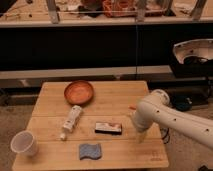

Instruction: Push the eraser across the table

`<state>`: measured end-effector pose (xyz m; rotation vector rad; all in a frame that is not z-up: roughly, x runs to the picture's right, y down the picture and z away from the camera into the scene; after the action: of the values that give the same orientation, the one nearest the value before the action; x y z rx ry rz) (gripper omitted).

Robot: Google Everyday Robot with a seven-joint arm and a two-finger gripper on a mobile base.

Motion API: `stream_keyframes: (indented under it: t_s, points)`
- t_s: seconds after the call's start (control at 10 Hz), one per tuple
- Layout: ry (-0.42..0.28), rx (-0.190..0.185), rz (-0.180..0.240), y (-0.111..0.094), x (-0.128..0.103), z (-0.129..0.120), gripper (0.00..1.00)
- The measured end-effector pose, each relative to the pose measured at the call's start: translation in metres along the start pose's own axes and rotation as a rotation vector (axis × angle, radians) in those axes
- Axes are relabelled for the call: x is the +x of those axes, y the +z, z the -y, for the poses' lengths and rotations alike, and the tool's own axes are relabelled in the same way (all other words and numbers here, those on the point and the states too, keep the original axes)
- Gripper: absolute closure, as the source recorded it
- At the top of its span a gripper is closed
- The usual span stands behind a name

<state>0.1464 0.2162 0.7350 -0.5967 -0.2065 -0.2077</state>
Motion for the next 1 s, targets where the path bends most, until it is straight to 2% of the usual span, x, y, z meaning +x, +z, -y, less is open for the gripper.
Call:
stream_keyframes:
  t_s: [0.7, 0.9, 1.0]
  points:
    - [-0.03, -0.003, 0.014, 0.012, -0.011, -0.002, 0.2]
    - [-0.042, -0.003, 0.016, 0.015, -0.013, -0.002, 0.24]
    - [-0.049, -0.004, 0.018, 0.018, -0.014, -0.003, 0.34]
